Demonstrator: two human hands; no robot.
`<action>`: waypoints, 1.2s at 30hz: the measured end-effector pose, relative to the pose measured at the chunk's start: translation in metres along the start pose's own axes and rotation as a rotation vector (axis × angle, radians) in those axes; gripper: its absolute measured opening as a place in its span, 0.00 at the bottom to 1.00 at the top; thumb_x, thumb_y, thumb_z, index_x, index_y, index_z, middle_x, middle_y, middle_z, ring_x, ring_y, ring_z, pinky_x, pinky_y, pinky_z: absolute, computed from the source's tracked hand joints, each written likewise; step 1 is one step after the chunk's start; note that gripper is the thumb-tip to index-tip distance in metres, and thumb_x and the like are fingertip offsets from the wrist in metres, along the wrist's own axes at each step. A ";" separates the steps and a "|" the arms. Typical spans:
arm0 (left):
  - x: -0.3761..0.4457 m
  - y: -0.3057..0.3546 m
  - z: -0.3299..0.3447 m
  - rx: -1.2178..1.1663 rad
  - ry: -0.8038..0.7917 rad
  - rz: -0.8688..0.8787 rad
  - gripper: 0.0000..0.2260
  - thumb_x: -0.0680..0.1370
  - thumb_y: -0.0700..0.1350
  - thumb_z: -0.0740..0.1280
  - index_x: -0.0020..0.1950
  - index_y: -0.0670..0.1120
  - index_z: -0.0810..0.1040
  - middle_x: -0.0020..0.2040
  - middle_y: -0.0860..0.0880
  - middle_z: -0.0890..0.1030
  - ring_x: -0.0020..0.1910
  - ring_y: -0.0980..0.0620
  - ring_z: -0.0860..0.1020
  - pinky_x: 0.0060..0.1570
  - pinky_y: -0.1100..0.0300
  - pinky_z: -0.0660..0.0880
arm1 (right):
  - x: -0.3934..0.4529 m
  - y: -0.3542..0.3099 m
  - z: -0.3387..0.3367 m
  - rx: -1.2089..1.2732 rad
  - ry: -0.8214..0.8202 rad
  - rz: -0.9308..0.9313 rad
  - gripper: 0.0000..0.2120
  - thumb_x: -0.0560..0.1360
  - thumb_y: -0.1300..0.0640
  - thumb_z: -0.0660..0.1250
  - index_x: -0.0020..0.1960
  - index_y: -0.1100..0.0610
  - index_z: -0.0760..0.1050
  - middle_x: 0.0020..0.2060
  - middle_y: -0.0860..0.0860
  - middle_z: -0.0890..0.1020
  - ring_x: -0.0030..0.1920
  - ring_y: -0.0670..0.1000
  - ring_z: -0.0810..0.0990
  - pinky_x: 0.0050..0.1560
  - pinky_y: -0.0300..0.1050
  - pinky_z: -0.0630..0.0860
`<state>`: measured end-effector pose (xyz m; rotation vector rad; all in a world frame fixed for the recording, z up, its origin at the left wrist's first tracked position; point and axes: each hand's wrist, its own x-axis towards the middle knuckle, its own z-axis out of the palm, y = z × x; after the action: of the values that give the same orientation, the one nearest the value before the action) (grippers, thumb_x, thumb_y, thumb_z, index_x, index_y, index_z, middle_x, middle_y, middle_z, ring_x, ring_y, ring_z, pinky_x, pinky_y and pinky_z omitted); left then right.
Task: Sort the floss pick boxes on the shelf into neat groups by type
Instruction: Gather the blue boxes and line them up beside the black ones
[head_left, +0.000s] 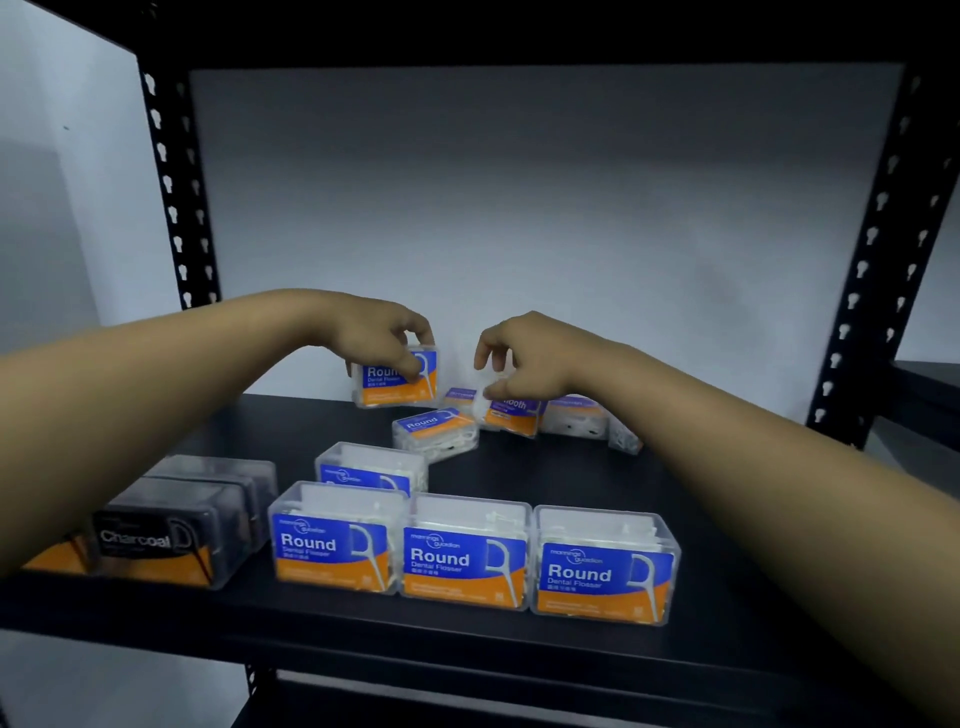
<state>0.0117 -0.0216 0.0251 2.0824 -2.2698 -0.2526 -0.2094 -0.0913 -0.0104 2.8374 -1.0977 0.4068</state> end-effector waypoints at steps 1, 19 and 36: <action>-0.003 -0.005 0.001 0.009 -0.007 0.003 0.22 0.79 0.50 0.70 0.71 0.51 0.70 0.57 0.49 0.80 0.53 0.47 0.82 0.58 0.47 0.82 | 0.003 -0.005 0.000 -0.019 -0.012 -0.038 0.19 0.73 0.45 0.75 0.62 0.48 0.79 0.51 0.44 0.80 0.45 0.46 0.77 0.47 0.44 0.74; -0.011 -0.057 0.030 0.073 -0.210 0.000 0.17 0.77 0.47 0.73 0.63 0.51 0.72 0.58 0.50 0.82 0.56 0.47 0.84 0.55 0.54 0.82 | 0.052 -0.062 0.024 -0.182 -0.367 -0.178 0.29 0.68 0.47 0.80 0.67 0.46 0.78 0.60 0.44 0.79 0.62 0.50 0.78 0.54 0.43 0.73; 0.000 -0.070 0.043 -0.026 -0.276 0.001 0.15 0.74 0.42 0.76 0.60 0.48 0.79 0.55 0.49 0.84 0.50 0.51 0.83 0.49 0.59 0.82 | 0.062 -0.065 0.034 -0.019 -0.285 -0.210 0.28 0.67 0.51 0.81 0.65 0.53 0.78 0.57 0.52 0.80 0.53 0.53 0.81 0.53 0.47 0.80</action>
<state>0.0744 -0.0234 -0.0279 2.1505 -2.3968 -0.6003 -0.1140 -0.0891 -0.0249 3.0181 -0.8189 -0.0242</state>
